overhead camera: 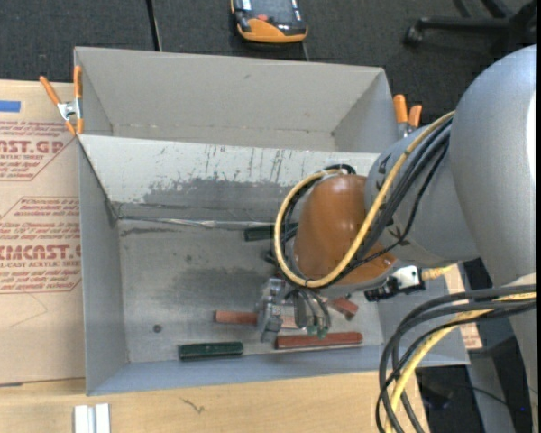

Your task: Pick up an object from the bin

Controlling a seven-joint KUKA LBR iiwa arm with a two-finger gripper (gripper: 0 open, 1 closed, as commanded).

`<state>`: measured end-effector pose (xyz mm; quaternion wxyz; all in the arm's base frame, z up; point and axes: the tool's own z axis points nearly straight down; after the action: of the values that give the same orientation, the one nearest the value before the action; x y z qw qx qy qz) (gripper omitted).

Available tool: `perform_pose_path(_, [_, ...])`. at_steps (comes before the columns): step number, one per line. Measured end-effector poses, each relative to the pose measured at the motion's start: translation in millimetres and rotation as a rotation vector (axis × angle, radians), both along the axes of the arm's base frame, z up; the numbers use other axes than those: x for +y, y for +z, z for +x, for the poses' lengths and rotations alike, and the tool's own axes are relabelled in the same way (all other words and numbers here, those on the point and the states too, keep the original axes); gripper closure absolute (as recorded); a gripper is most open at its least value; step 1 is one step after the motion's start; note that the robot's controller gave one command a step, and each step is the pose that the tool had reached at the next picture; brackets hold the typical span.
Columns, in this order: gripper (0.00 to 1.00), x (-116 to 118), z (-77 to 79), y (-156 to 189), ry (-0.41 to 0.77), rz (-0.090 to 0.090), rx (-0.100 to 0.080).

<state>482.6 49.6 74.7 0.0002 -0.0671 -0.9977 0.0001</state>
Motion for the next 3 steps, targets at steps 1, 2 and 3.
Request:
perform_pose_path(1, [1.0, 0.1, -1.1, 16.6, 0.0, 0.0, 0.005])
perform_pose_path(2, [1.0, 0.3, 0.6, 25.8, 0.0, 0.001, -0.001])
perform_pose_path(3, [1.0, 0.3, -0.9, 33.8, 0.0, 0.0, 0.004])
